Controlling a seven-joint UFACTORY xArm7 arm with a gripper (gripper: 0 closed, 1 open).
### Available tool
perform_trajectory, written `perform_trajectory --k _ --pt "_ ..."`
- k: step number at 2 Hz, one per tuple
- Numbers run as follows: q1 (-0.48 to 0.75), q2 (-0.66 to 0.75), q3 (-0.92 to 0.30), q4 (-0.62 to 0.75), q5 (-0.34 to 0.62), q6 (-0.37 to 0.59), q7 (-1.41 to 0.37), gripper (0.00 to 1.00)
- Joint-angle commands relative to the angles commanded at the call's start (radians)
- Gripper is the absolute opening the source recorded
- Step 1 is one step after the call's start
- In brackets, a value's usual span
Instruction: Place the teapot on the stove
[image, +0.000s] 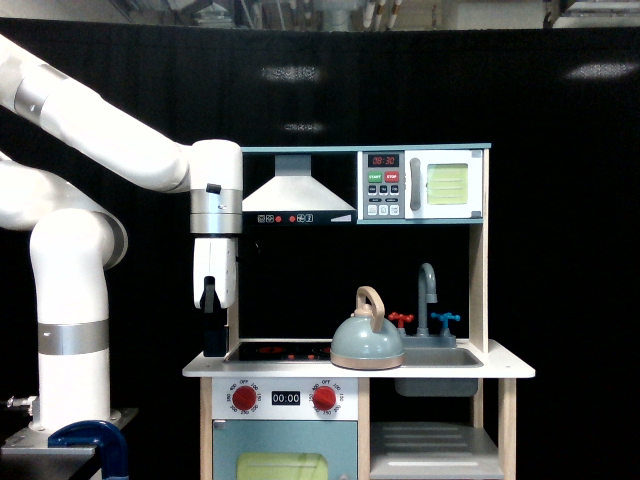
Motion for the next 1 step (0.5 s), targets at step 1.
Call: perform_trajectory --k 1 --pt "0.06 0.018 -0.056 0.045 -0.022 -0.023 -0.173 1.0"
